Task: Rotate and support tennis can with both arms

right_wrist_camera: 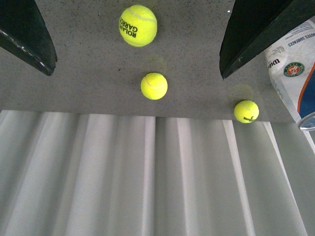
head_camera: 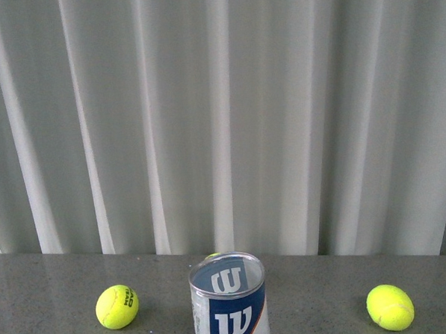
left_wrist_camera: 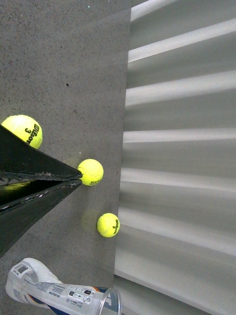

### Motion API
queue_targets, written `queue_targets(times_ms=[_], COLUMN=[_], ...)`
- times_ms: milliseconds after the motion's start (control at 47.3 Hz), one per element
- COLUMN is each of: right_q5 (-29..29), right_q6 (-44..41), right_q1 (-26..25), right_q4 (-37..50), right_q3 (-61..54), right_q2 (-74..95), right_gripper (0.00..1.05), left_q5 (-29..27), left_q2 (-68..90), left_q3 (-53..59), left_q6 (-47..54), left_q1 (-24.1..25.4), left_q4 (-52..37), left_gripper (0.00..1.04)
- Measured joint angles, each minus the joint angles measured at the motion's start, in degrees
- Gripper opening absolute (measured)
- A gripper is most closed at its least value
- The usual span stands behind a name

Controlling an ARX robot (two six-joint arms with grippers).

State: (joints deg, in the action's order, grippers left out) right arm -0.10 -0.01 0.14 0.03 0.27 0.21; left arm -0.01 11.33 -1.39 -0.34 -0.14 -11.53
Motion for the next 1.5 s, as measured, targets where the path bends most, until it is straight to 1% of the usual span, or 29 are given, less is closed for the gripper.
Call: queue_targets(times_ms=[127,233,381,486,571,719,740,783,825,888,952,1502], right_q5=[0.0,0.0,0.0,0.0,0.0,0.0,0.0,0.0,0.0,0.0,0.0,0.0], right_q6=[-0.02,0.0,0.0,0.0,0.0,0.0,0.0,-0.02,-0.02,-0.02,-0.02,0.0], right_q1=[0.0,0.0,0.0,0.0,0.0,0.0,0.0,0.0,0.0,0.0,0.0,0.0], right_q4=[0.0,0.0,0.0,0.0,0.0,0.0,0.0,0.0,0.0,0.0,0.0,0.0], right_q3=[0.0,0.0,0.0,0.0,0.0,0.0,0.0,0.0,0.0,0.0,0.0,0.0], right_q2=[0.0,0.0,0.0,0.0,0.0,0.0,0.0,0.0,0.0,0.0,0.0,0.0], right_gripper=[0.98,0.98,0.98,0.98,0.98,0.98,0.98,0.98,0.98,0.98,0.98,0.98], left_q5=[0.0,0.0,0.0,0.0,0.0,0.0,0.0,0.0,0.0,0.0,0.0,0.0], left_q2=[-1.51,-9.05,-11.1,-11.1,-11.1,-11.13,-11.13,-11.13,-11.13,-11.13,-11.13,-11.13], left_q3=[0.0,-0.02,-0.02,-0.02,-0.02,-0.02,-0.02,-0.02,-0.02,-0.02,-0.02,-0.02], left_q6=[0.0,0.07,0.0,0.07,0.07,0.07,0.07,0.04,0.07,0.07,0.11,0.11], left_q1=[0.0,0.0,0.0,0.0,0.0,0.0,0.0,0.0,0.0,0.0,0.0,0.0], left_q4=[1.51,10.86,11.43,11.45,11.47,11.5,11.5,11.5,11.5,11.5,11.5,11.5], left_gripper=[0.04,0.04,0.05,0.22,0.42,0.67,0.68,0.76,0.86,0.99,0.97,0.98])
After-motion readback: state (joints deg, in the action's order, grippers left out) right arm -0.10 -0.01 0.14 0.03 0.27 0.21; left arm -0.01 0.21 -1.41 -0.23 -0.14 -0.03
